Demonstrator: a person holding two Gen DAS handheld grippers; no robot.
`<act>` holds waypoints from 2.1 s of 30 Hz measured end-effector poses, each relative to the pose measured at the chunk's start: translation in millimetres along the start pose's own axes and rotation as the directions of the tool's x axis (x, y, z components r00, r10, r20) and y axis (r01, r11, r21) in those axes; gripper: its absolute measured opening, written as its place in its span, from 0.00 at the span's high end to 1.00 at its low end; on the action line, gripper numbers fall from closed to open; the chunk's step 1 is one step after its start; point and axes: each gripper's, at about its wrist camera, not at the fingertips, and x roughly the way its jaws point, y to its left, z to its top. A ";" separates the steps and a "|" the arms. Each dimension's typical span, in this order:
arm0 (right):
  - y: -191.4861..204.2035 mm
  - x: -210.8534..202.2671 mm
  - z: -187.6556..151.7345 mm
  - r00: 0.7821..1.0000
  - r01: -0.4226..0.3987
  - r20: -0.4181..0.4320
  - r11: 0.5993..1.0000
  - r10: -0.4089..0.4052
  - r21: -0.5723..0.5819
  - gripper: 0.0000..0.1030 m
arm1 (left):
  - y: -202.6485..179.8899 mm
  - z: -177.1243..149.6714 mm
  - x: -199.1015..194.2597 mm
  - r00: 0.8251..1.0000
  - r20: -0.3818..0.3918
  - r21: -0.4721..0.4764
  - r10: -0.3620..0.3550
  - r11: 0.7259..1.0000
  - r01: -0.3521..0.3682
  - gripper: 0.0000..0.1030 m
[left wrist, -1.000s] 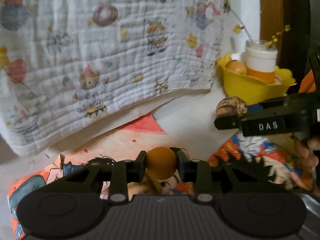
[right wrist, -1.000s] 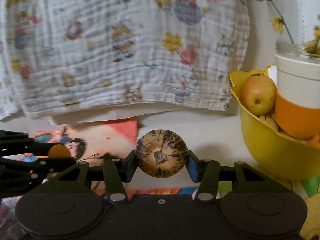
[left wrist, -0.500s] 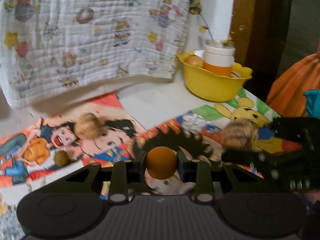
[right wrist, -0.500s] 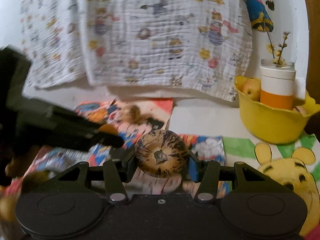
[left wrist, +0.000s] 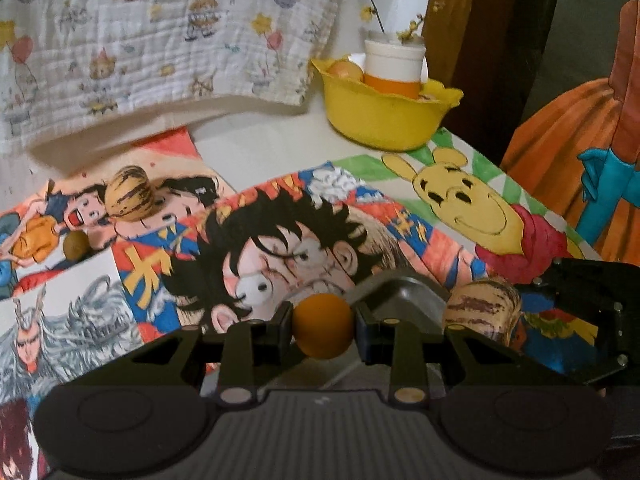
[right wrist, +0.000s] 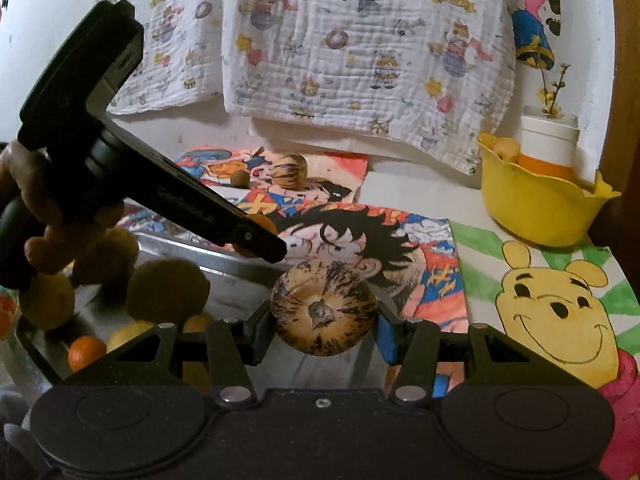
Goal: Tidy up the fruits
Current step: 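Carry the striped fruit in the right tool while the left tool carries the orange fruit to the tray, then open the right tool onto the tray while the left tool releases the orange fruit there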
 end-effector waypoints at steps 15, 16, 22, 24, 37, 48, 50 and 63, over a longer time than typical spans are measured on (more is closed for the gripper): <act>2.8 -0.8 -14.8 1.000 0.012 -0.025 0.999 -0.013 -0.035 0.48 | -10.6 -10.4 16.2 0.991 -0.131 0.047 0.029 0.999 -0.023 0.66; 2.6 -1.0 -15.0 1.000 0.013 -0.024 0.999 -0.014 -0.036 0.48 | -10.5 -10.7 17.4 0.990 -0.138 0.046 0.032 0.999 -0.026 0.66; 1.9 -0.9 -15.7 1.000 0.015 -0.021 0.999 -0.015 -0.038 0.47 | -10.7 -12.0 19.4 0.988 -0.151 0.049 0.039 0.998 -0.032 0.66; 2.2 -1.5 -15.7 1.000 0.018 -0.020 0.999 -0.019 -0.038 0.47 | -10.5 -11.6 19.5 0.987 -0.154 0.041 0.039 0.999 -0.033 0.66; 5.7 -19.5 -17.9 0.998 0.065 0.014 0.997 -0.064 -0.041 0.21 | -6.2 -13.2 -7.7 0.995 -0.084 -0.054 0.047 0.997 -0.051 0.17; 16.6 -51.0 -19.0 0.996 0.076 0.033 0.994 -0.078 0.073 0.01 | -1.8 -43.4 -69.7 0.989 0.101 -0.123 0.106 0.988 -0.093 0.01; 20.1 -56.0 -19.7 0.998 0.060 0.031 0.994 -0.063 0.096 0.01 | -3.1 -52.3 -81.5 0.985 0.130 -0.130 0.117 0.986 -0.100 0.01; 64.4 -76.9 -30.8 1.000 -0.013 -0.008 0.995 0.014 0.099 0.01 | -7.6 -129.1 -138.3 0.959 0.181 -0.172 0.216 0.968 -0.185 0.01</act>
